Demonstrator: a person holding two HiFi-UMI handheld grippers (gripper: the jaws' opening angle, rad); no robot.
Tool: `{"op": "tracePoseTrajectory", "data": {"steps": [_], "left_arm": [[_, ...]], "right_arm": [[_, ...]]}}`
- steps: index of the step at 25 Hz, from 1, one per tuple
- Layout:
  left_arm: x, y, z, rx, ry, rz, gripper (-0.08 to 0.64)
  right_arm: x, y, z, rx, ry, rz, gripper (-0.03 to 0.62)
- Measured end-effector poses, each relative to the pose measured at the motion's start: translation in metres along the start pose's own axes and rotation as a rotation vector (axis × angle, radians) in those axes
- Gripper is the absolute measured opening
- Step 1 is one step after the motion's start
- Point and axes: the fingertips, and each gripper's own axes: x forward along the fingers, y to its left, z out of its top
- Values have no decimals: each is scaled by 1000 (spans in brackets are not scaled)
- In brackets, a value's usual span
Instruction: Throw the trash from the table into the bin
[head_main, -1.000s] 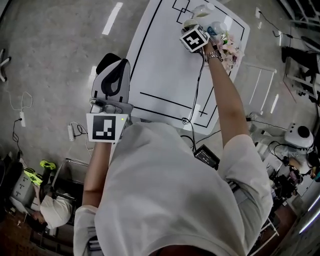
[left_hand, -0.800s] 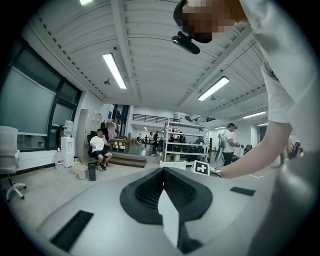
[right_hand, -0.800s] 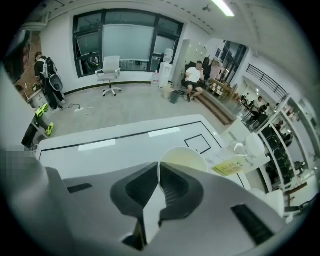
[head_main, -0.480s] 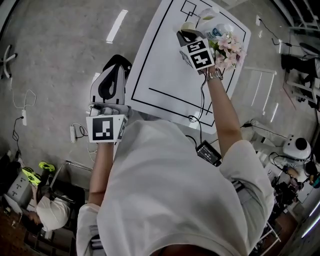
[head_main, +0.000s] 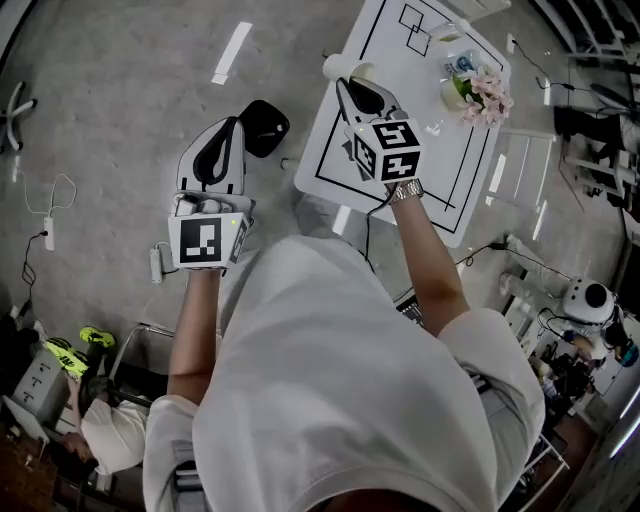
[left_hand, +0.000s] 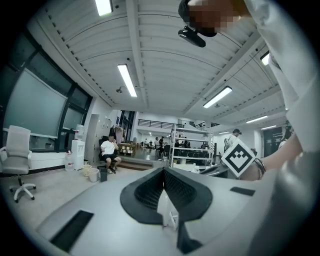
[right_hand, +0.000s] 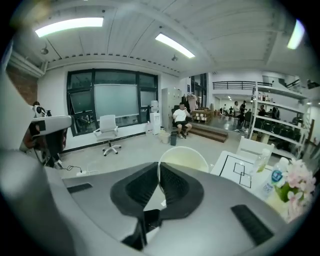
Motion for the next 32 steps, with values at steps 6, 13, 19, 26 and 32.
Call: {"op": "tracePoseTrajectory", "data": {"steps": [6, 13, 19, 26, 32], "left_arm": [[-52, 63, -19, -17, 32, 38, 8], [-65, 85, -70, -23, 98, 12, 6], [-39, 113, -146, -81, 171, 66, 6], [13, 141, -240, -96, 221, 111, 6], [39, 123, -309, -98, 261, 83, 6]], "right_arm": [[13, 106, -18, 91, 26, 22, 20], [55, 170, -65, 188, 126, 46, 20], [125, 174, -144, 330, 234, 17, 20], [211, 144, -279, 429, 387, -42, 20], [242, 125, -394, 572, 506, -105, 20]]}}
